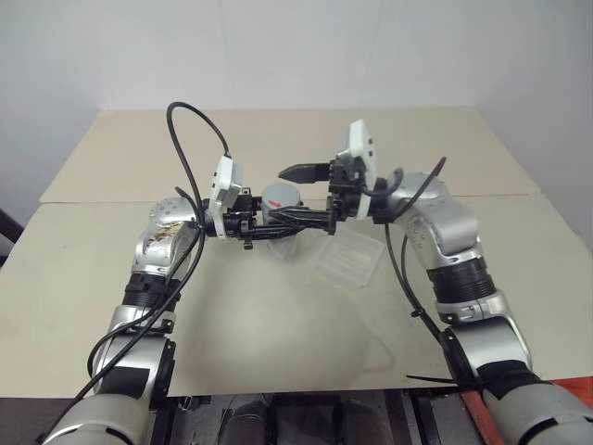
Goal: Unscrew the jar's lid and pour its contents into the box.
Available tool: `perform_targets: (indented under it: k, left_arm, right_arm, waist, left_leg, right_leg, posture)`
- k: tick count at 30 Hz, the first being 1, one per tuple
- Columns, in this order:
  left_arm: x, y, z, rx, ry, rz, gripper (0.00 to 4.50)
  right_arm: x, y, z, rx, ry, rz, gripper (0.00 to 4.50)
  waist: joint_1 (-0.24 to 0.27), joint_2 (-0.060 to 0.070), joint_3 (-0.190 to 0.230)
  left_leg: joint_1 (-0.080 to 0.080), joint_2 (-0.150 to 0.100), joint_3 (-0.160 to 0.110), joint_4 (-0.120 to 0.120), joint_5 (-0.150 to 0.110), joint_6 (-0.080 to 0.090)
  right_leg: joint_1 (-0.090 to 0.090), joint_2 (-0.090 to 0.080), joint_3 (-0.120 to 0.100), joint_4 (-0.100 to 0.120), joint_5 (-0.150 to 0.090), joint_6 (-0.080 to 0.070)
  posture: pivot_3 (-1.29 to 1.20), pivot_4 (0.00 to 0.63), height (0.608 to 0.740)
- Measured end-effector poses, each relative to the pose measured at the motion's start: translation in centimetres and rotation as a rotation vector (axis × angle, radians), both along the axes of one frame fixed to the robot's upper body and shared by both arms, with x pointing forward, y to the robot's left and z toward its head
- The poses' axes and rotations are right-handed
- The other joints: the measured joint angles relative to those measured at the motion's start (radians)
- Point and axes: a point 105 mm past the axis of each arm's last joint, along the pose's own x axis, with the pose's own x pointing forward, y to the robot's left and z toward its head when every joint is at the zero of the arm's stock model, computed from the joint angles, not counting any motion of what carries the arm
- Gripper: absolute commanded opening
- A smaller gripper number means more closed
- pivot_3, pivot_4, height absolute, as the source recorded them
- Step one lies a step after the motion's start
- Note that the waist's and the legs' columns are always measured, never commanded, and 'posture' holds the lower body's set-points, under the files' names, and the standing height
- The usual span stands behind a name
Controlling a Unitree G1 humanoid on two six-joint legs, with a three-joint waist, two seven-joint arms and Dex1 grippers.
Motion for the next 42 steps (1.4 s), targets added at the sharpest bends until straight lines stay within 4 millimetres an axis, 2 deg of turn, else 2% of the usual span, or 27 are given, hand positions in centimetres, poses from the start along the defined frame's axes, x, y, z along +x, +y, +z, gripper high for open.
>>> perform_targets:
  k: [5, 14, 17, 20, 24, 30, 42]
  left_arm:
    - [-0.2, 0.4, 0.0, 0.011, -0.005, -0.012, 2.12]
    - [-0.3, 0.2, 0.0, 0.009, -0.005, -0.025, 2.12]
    - [-0.3, -0.1, -0.1, 0.001, -0.002, -0.029, 2.12]
    - [-0.2, -0.2, -0.1, -0.002, -0.001, -0.026, 2.12]
    - [-0.2, -0.3, -0.1, -0.007, -0.002, -0.028, 2.12]
    - [-0.2, -0.4, -0.1, -0.008, -0.001, -0.029, 2.12]
    - [-0.1, -0.2, 0.1, -0.006, -0.005, -0.017, 2.12]
  right_arm:
    - [1.5, -3.5, -0.2, 0.005, 0.016, -0.134, 4.46]
    - [1.2, -5.0, -0.3, 0.019, 0.025, -0.144, 4.46]
    - [-0.1, -4.2, 0.5, 0.026, -0.010, -0.084, 4.46]
    - [-1.1, -2.5, 1.1, 0.037, -0.041, -0.048, 4.46]
    - [-1.2, 0.0, 0.9, 0.060, -0.013, -0.043, 4.46]
    - [-1.3, 2.0, 1.3, 0.057, -0.032, -0.048, 4.46]
    - [-0.5, 2.8, 0.8, 0.056, 0.001, -0.070, 4.46]
  waist:
    - [0.003, 0.000, 0.000]
    - [0.002, 0.000, 0.000]
    - [0.002, 0.000, 0.000]
    - [-0.001, 0.000, 0.000]
    - [0.001, 0.000, 0.000]
    - [0.004, 0.000, 0.000]
    - [0.001, 0.000, 0.000]
  left_leg:
    - [0.000, 0.000, 0.000, 0.000, 0.000, 0.000]
    - [0.000, 0.000, 0.000, 0.000, 0.000, 0.000]
    - [0.000, 0.000, 0.000, 0.000, 0.000, 0.000]
    - [0.000, 0.000, 0.000, 0.000, 0.000, 0.000]
    - [0.000, 0.000, 0.000, 0.000, 0.000, 0.000]
    - [0.000, 0.000, 0.000, 0.000, 0.000, 0.000]
    - [0.000, 0.000, 0.000, 0.000, 0.000, 0.000]
  right_leg:
    - [0.000, 0.000, 0.000, 0.000, 0.000, 0.000]
    - [0.000, 0.000, 0.000, 0.000, 0.000, 0.000]
    - [0.000, 0.000, 0.000, 0.000, 0.000, 0.000]
    - [0.000, 0.000, 0.000, 0.000, 0.000, 0.000]
    - [0.000, 0.000, 0.000, 0.000, 0.000, 0.000]
    - [0.000, 0.000, -0.001, 0.000, 0.000, 0.000]
    - [0.000, 0.000, -0.001, 0.000, 0.000, 0.000]
  posture:
    - [0.00, 0.150, 0.740]
    - [0.00, 0.150, 0.740]
    - [0.00, 0.150, 0.740]
    - [0.00, 0.150, 0.740]
    - [0.00, 0.150, 0.740]
    - [0.00, 0.150, 0.740]
    - [0.00, 0.150, 0.740]
